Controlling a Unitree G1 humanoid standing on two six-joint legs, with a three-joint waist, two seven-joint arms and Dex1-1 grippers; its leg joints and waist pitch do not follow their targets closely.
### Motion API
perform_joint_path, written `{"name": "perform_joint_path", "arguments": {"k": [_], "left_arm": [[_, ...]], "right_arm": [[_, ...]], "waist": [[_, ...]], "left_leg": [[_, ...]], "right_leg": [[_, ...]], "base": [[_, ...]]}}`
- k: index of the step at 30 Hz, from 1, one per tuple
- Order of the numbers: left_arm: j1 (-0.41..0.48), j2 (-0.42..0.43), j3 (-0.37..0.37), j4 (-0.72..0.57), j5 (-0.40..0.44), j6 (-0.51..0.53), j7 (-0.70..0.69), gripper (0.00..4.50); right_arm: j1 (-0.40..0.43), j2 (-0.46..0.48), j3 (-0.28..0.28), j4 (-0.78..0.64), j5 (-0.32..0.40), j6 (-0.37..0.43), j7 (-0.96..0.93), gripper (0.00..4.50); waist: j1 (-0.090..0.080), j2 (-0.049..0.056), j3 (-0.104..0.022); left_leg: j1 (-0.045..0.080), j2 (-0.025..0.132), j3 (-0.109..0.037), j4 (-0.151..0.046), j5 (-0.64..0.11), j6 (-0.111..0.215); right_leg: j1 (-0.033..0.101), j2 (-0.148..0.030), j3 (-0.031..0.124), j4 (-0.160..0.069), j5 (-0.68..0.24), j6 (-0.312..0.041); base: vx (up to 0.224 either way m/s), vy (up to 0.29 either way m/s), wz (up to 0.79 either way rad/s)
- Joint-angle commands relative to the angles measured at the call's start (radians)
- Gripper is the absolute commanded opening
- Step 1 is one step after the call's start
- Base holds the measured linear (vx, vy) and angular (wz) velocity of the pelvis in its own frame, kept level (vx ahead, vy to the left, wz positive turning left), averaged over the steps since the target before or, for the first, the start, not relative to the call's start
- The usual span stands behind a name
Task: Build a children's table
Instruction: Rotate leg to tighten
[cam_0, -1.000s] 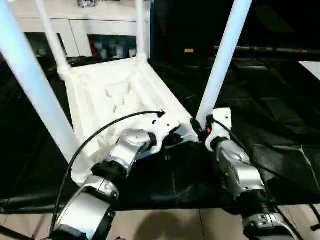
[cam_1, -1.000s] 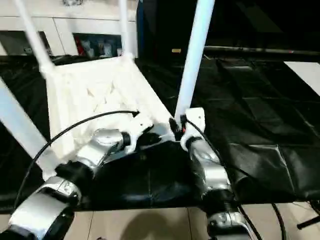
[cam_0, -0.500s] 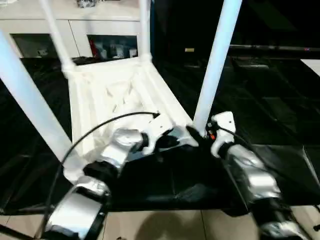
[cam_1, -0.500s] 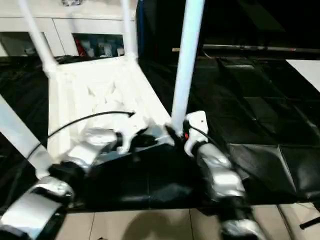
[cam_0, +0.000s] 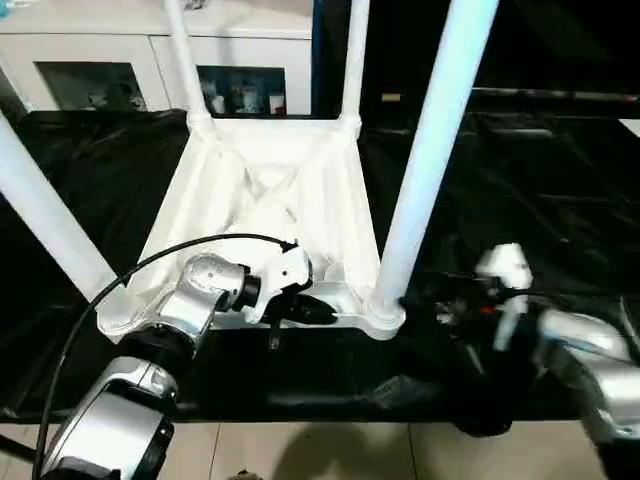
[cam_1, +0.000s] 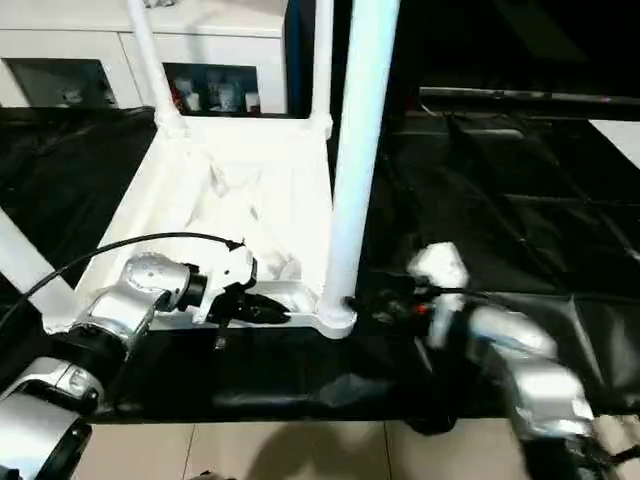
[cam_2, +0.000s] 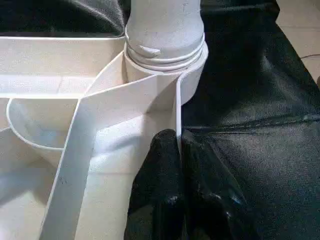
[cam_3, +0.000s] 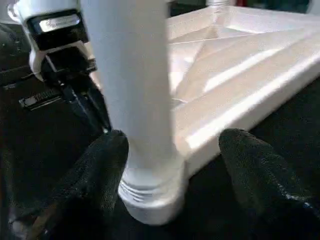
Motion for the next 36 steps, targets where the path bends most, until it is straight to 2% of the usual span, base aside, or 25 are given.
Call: {"name": "perform_joint_path", "arguments": {"k": [1, 3, 4, 8, 9, 10, 12, 13, 14, 15, 16, 17, 19, 20, 21, 22, 23, 24, 25, 28, 29, 30, 33, 35, 36], "left_arm": [[-0.008, -0.007, -0.006, 0.005, 0.003, -0.005, 0.001, 0.0], [-0.007, -0.014, 0.004, -0.004, -0.014, 0.023, -0.007, 0.0], [-0.002, -0.012, 0.011, -0.021, -0.028, 0.047, -0.019, 0.44], [0.011, 0.002, 0.028, -0.069, -0.065, 0.073, -0.051, 0.55], [0.015, 0.006, 0.033, -0.084, -0.075, 0.075, -0.06, 0.74], [0.029, 0.017, 0.061, -0.151, -0.124, 0.123, -0.074, 0.74], [0.046, 0.028, 0.094, -0.222, -0.166, 0.171, -0.063, 0.96], [0.065, 0.037, 0.134, -0.295, -0.202, 0.213, -0.026, 0.99], [0.065, 0.037, 0.134, -0.295, -0.202, 0.213, -0.026, 1.12], [0.099, 0.046, 0.176, -0.382, -0.239, 0.255, 0.019, 1.12], [0.117, 0.047, 0.195, -0.412, -0.239, 0.262, 0.062, 1.23], [0.133, 0.043, 0.215, -0.431, -0.221, 0.258, 0.13, 1.38], [0.165, 0.022, 0.257, -0.453, -0.17, 0.238, 0.291, 1.43], [0.18, 0.013, 0.272, -0.471, -0.155, 0.244, 0.347, 1.49], [0.204, -0.004, 0.293, -0.5, -0.126, 0.248, 0.431, 1.49], [0.204, -0.004, 0.293, -0.5, -0.126, 0.248, 0.431, 1.49], [0.235, -0.036, 0.325, -0.549, -0.113, 0.267, 0.521, 1.65], [0.294, -0.09, 0.368, -0.646, -0.102, 0.273, 0.636, 1.77], [0.329, -0.13, 0.398, -0.69, -0.113, 0.263, 0.691, 1.84], [0.39, -0.183, 0.435, -0.75, -0.117, 0.227, 0.778, 1.97], [0.439, -0.22, 0.467, -0.795, -0.112, 0.256, 0.87, 2.19], [0.466, -0.234, 0.475, -0.818, -0.091, 0.248, 0.931, 2.24], [0.515, -0.256, 0.481, -0.855, -0.08, 0.231, 0.98, 2.46], [0.564, -0.27, 0.475, -0.894, -0.05, 0.252, 1.013, 2.65], [0.574, -0.273, 0.473, -0.903, -0.044, 0.265, 1.018, 2.7]], "right_arm": [[0.013, 0.0, -0.008, -0.037, 0.023, 0.019, -0.003, 3.2], [0.026, 0.002, -0.01, -0.056, 0.033, 0.024, -0.005, 3.2], [0.042, 0.005, -0.017, -0.085, 0.048, 0.038, -0.011, 3.26], [0.078, 0.006, -0.032, -0.137, 0.071, 0.057, -0.034, 3.26], [0.088, 0.008, -0.038, -0.151, 0.079, 0.064, -0.042, 3.26], [0.112, 0.013, -0.054, -0.188, 0.089, 0.081, -0.067, 3.26], [0.13, 0.019, -0.065, -0.218, 0.089, 0.093, -0.1, 3.26], [0.147, 0.028, -0.073, -0.251, 0.092, 0.106, -0.13, 3.26], [0.147, 0.028, -0.073, -0.251, 0.092, 0.106, -0.13, 3.26], [0.164, 0.053, -0.087, -0.288, 0.1, 0.119, -0.185, 3.26], [0.172, 0.065, -0.091, -0.305, 0.109, 0.129, -0.208, 3.26], [0.179, 0.078, -0.092, -0.32, 0.097, 0.126, -0.243, 3.26], [0.193, 0.112, -0.099, -0.345, 0.101, 0.139, -0.302, 3.26], [0.2, 0.126, -0.102, -0.358, 0.107, 0.149, -0.32, 3.26], [0.205, 0.145, -0.098, -0.364, 0.067, 0.13, -0.361, 3.26], [0.205, 0.145, -0.098, -0.364, 0.067, 0.13, -0.361, 3.26], [0.207, 0.174, -0.098, -0.371, 0.039, 0.116, -0.41, 3.26], [0.202, 0.219, -0.097, -0.378, -0.025, 0.097, -0.51, 3.26], [0.196, 0.25, -0.103, -0.379, -0.045, 0.084, -0.563, 3.26], [0.188, 0.295, -0.113, -0.384, -0.062, 0.087, -0.644, 3.26], [0.186, 0.298, -0.099, -0.378, -0.121, 0.072, -0.699, 3.26], [0.187, 0.29, -0.08, -0.373, -0.146, 0.069, -0.708, 3.42], [0.189, 0.296, -0.064, -0.369, -0.158, 0.073, -0.724, 3.58], [0.197, 0.316, -0.057, -0.38, -0.156, 0.068, -0.729, 3.72], [0.202, 0.323, -0.056, -0.384, -0.152, 0.068, -0.73, 3.88]], "waist": [[0.0, -0.007, -0.052], [-0.001, -0.007, -0.051], [-0.001, -0.008, -0.051], [0.0, -0.005, -0.051], [0.0, -0.005, -0.053], [0.0, 0.003, -0.054], [-0.003, -0.002, -0.054], [-0.003, 0.004, -0.054], [-0.006, 0.002, -0.051], [-0.01, -0.002, -0.049], [-0.011, 0.0, -0.048], [-0.015, -0.006, -0.045], [-0.022, -0.002, -0.045], [-0.026, -0.009, -0.044], [-0.027, -0.015, -0.045], [-0.026, -0.009, -0.046], [-0.032, -0.012, -0.046], [-0.033, -0.012, -0.047], [-0.035, -0.011, -0.047], [-0.041, -0.014, -0.047], [-0.044, -0.016, -0.045], [-0.044, -0.018, -0.044], [-0.046, -0.017, -0.042], [-0.047, -0.006, -0.042], [-0.049, -0.009, -0.042]], "left_leg": [[0.015, 0.038, -0.015, -0.059, -0.279, 0.045], [0.015, 0.039, -0.016, -0.061, -0.289, 0.041], [0.015, 0.039, -0.016, -0.061, -0.29, 0.041], [0.013, 0.039, -0.017, -0.062, -0.277, 0.042], [0.014, 0.04, -0.017, -0.062, -0.272, 0.043], [0.014, 0.04, -0.018, -0.06, -0.263, 0.04], [0.011, 0.04, -0.016, -0.06, -0.249, 0.047], [0.013, 0.04, -0.016, -0.06, -0.251, 0.046], [0.011, 0.039, -0.016, -0.061, -0.261, 0.045], [0.011, 0.038, -0.016, -0.06, -0.27, 0.042], [0.011, 0.039, -0.017, -0.062, -0.271, 0.041], [0.01, 0.039, -0.016, -0.063, -0.285, 0.04], [0.01, 0.037, -0.017, -0.064, -0.303, 0.028], [0.012, 0.035, -0.017, -0.063, -0.315, 0.022], [0.011, 0.036, -0.018, -0.063, -0.311, 0.019], [0.011, 0.039, -0.021, -0.065, -0.307, 0.014], [0.009, 0.041, -0.019, -0.066, -0.303, 0.009], [0.009, 0.041, -0.02, -0.066, -0.294, 0.005], [0.008, 0.043, -0.021, -0.067, -0.288, 0.005], [0.005, 0.038, -0.018, -0.062, -0.283, 0.014], [0.001, 0.038, -0.019, -0.064, -0.276, 0.012], [0.002, 0.034, -0.018, -0.061, -0.284, 0.015], [0.001, 0.032, -0.019, -0.061, -0.297, 0.019], [0.003, 0.032, -0.021, -0.062, -0.317, 0.014], [0.002, 0.034, -0.022, -0.063, -0.32, 0.011]], "right_leg": [[0.043, -0.049, 0.03, -0.076, -0.217, -0.209], [0.041, -0.048, 0.029, -0.077, -0.239, -0.208], [0.041, -0.048, 0.029, -0.077, -0.242, -0.207], [0.042, -0.047, 0.031, -0.076, -0.221, -0.21], [0.041, -0.048, 0.03, -0.074, -0.202, -0.215], [0.042, -0.049, 0.031, -0.069, -0.179, -0.223], [0.042, -0.045, 0.03, -0.065, -0.144, -0.24], [0.04, -0.045, 0.029, -0.064, -0.143, -0.242], [0.041, -0.046, 0.029, -0.066, -0.154, -0.245], [0.042, -0.046, 0.029, -0.067, -0.195, -0.233], [0.041, -0.047, 0.03, -0.07, -0.208, -0.227], [0.038, -0.046, 0.03, -0.075, -0.249, -0.211], [0.035, -0.042, 0.028, -0.08, -0.301, -0.179], [0.032, -0.04, 0.028, -0.084, -0.34, -0.154], [0.033, -0.04, 0.029, -0.086, -0.352, -0.138], [0.032, -0.04, 0.03, -0.082, -0.343, -0.133], [0.03, -0.039, 0.03, -0.081, -0.325, -0.133], [0.031, -0.04, 0.029, -0.079, -0.307, -0.138], [0.029, -0.04, 0.03, -0.078, -0.289, -0.144], [0.029, -0.037, 0.03, -0.082, -0.27, -0.149], [0.03, -0.032, 0.03, -0.081, -0.25, -0.137], [0.031, -0.031, 0.03, -0.082, -0.262, -0.12], [0.03, -0.03, 0.031, -0.088, -0.299, -0.09], [0.025, -0.027, 0.031, -0.091, -0.314, -0.074], [0.026, -0.027, 0.031, -0.09, -0.299, -0.072]], "base": [[0.0, 0.0, 0.0], [0.0, 0.0, 0.0], [0.0, 0.0, 0.0], [0.0, 0.0, 0.0], [0.0, 0.0, 0.0], [0.0, 0.0, 0.0], [0.0, 0.0, 0.0], [0.0, 0.0, 0.0], [0.0, 0.0, 0.0], [0.0, 0.0, 0.0], [0.0, 0.0, 0.0], [0.0, 0.0, 0.0], [0.0, 0.0, 0.0], [0.0, 0.0, 0.0], [0.0, 0.0, 0.0], [0.0, 0.0, 0.0], [0.0, 0.0, 0.0], [0.0, 0.0, 0.0], [0.0, 0.0, 0.0], [0.0, 0.0, 0.0], [0.0, 0.0, 0.0], [0.0, 0.0, 0.0], [0.0, 0.0, 0.0], [0.0, 0.0, 0.0], [0.0, 0.0, 0.0]]}}
